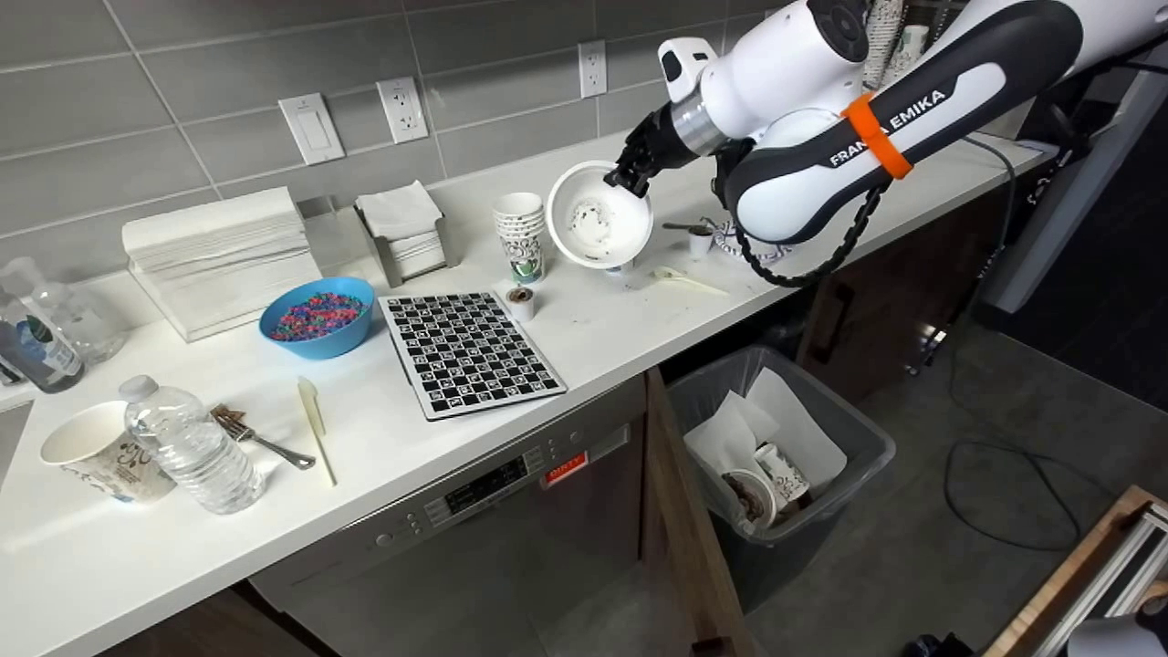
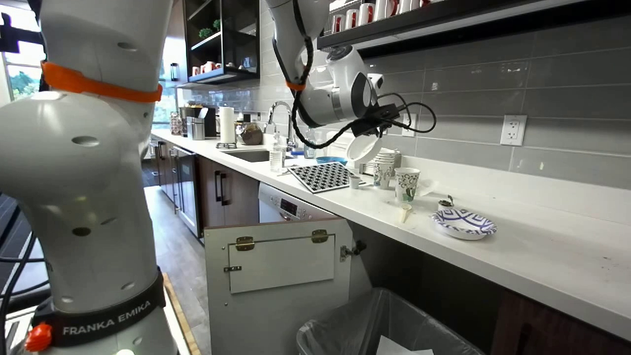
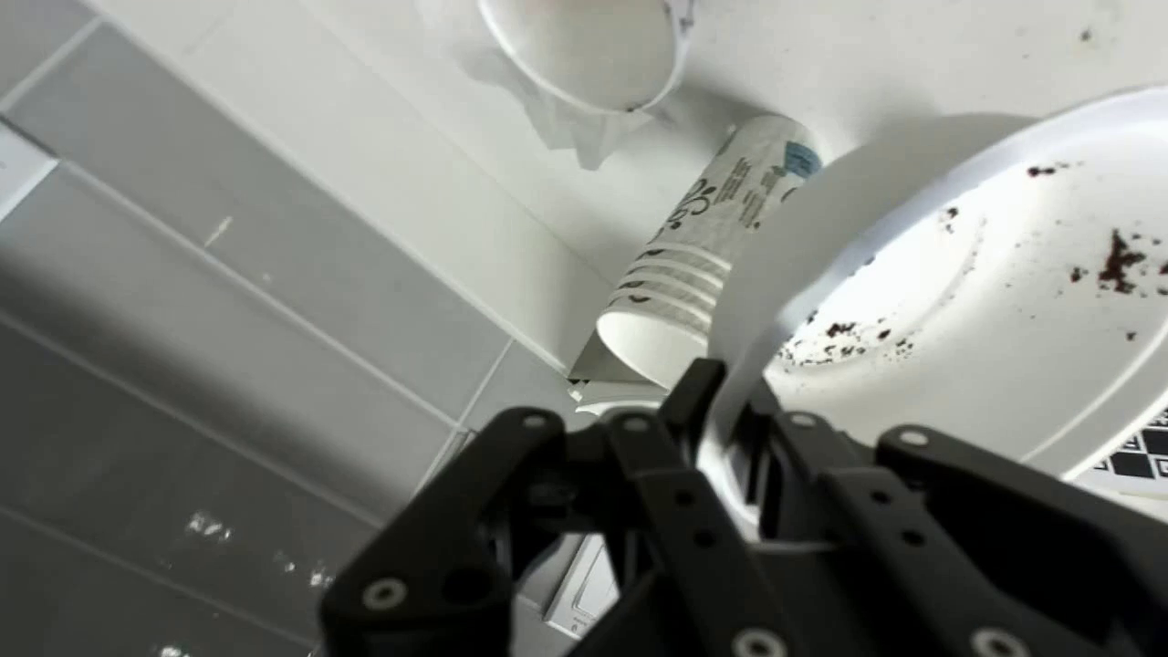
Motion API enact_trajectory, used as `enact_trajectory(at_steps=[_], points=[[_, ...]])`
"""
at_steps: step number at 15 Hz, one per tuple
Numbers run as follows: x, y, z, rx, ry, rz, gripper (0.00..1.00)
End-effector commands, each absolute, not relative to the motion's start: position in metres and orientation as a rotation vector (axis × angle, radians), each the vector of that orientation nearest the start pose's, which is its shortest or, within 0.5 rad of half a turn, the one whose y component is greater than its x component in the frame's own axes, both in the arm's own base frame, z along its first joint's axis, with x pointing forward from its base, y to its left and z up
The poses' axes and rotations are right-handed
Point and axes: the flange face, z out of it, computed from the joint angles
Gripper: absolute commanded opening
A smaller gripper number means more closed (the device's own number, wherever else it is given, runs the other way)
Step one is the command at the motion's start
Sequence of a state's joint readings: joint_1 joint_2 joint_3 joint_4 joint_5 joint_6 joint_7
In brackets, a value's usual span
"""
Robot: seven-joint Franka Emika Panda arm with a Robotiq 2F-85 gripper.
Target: Pour the contents in the white bowl into the coffee cup on the right.
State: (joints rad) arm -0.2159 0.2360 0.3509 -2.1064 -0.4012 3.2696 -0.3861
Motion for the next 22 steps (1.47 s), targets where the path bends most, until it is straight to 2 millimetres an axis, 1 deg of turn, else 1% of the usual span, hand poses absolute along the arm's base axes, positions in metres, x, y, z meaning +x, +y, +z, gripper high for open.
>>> enact_trajectory(at_steps=[1, 2, 3, 5, 6, 7, 9, 12, 16, 19, 22], points=[[0.614, 0.104, 0.409, -2.713, -1.157, -1.369, 0.02], [0.614, 0.090, 0.412, -2.755, -1.231, -1.356, 0.02], [0.612, 0.107, 0.411, -2.698, -1.210, -1.403, 0.07], [0.615, 0.093, 0.410, -2.730, -1.207, -1.390, 0.07], [0.616, 0.090, 0.410, -2.735, -1.205, -1.391, 0.02], [0.619, 0.083, 0.413, -2.770, -1.113, -1.373, 0.02], [0.627, 0.082, 0.404, -2.796, -0.923, -1.278, 0.02], [0.634, 0.083, 0.391, -2.793, -0.757, -1.144, 0.02], [0.644, 0.077, 0.381, -2.758, -0.532, -0.982, 0.02], [0.650, 0.057, 0.372, -2.748, -0.333, -0.894, 0.02], [0.653, 0.039, 0.362, -2.769, -0.224, -0.860, 0.02]])
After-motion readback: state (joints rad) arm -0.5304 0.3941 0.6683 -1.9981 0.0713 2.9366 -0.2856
